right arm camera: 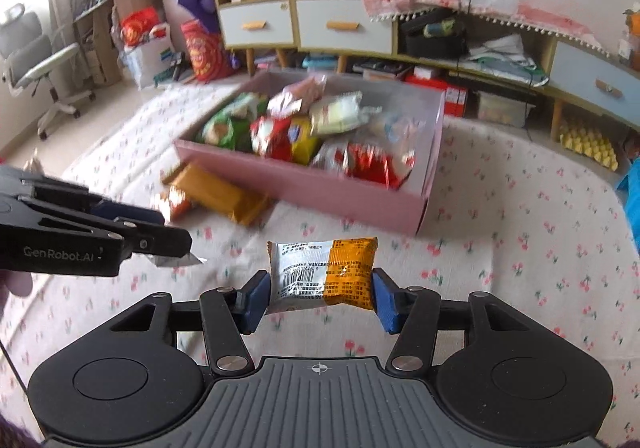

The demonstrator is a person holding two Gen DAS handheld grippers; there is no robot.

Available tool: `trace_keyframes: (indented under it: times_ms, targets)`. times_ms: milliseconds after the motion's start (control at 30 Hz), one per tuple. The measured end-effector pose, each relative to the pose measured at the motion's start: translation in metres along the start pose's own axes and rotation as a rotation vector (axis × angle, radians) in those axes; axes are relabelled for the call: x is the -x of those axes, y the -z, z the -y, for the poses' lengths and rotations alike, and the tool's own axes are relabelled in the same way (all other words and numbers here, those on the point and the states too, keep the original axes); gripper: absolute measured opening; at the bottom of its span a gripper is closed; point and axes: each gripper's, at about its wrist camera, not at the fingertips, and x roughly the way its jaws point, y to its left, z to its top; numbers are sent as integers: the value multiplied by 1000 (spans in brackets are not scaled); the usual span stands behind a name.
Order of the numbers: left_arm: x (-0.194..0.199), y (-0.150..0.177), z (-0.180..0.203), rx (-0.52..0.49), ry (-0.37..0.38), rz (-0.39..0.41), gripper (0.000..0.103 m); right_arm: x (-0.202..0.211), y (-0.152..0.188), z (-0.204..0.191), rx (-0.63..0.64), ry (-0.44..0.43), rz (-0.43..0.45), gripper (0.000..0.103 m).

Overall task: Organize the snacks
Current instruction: 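Grasp the truffle chocolate pack with the left tool while the right tool grasps the orange-white wafer pack, then carry both packs into the pink box and open both tools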

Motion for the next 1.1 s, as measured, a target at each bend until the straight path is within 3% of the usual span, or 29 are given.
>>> trace_keyframes:
  times_ms: [200,433,600,633,667,933,1000,1100]
  targets:
    - [-1,-19,-12,71,22,74,32,0,-26,8,-74,14,58,54]
    - [-14,-45,-31,174,8,94,32,-22,-56,31,-204,17,83,54]
    - [-27,-73,-43,162,-30,109,32,-46,-76,46,-233,36,76,54]
    - [-30,-77,-46,160,-35,109,29,-50,-79,48,-235,32,79,54]
    - [-35,-84,-48,159,-38,99,13,-55,-84,51,-242,24,83,54]
    - [-52,-101,-58,153,-61,60,14,-74,-98,67,-276,-39,146,54]
    - [-50,-97,-63,132,-75,48,24,-82,-97,72,-281,-46,118,54]
    - [-50,-93,-69,152,-65,28,24,-91,-97,77,-308,-67,111,54]
